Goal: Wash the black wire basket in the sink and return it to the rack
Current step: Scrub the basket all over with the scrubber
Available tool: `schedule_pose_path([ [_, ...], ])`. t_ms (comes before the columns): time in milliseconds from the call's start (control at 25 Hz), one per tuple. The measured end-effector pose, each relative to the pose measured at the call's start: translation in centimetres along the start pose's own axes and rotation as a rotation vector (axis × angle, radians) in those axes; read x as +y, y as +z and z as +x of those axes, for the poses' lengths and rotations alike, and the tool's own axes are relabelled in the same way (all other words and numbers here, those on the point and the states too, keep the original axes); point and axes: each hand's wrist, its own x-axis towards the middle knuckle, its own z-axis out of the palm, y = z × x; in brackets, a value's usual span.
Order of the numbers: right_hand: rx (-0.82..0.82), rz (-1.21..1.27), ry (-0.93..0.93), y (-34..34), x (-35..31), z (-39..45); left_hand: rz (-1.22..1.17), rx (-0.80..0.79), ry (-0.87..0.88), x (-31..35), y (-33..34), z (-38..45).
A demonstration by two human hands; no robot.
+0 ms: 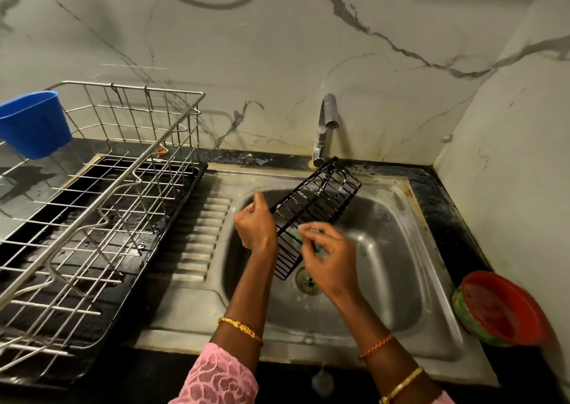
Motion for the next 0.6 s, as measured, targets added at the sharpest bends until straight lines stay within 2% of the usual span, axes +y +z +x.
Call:
schedule_pose_path([
  [160,-0.089,-0.011,0.014,1.5,-1.8,3.2,0.031,-0.016,0.015,0.0,0.1,-0.3],
  [280,-0.093,0.003,0.018,1.7,-1.6,2.7,0.002,-0.007,0.011,0.1,-0.1,-0.5],
  [480,0.065,0.012,0.069,-1.4,0.9,-1.9,-0.011,-0.009,0.003,-0.1,-0.3,0.2],
  [600,0.157,0.039,0.069,-1.9,0.3,-0.1,0.020,-0.026,-0.001,-0.3,-0.1,0.2],
])
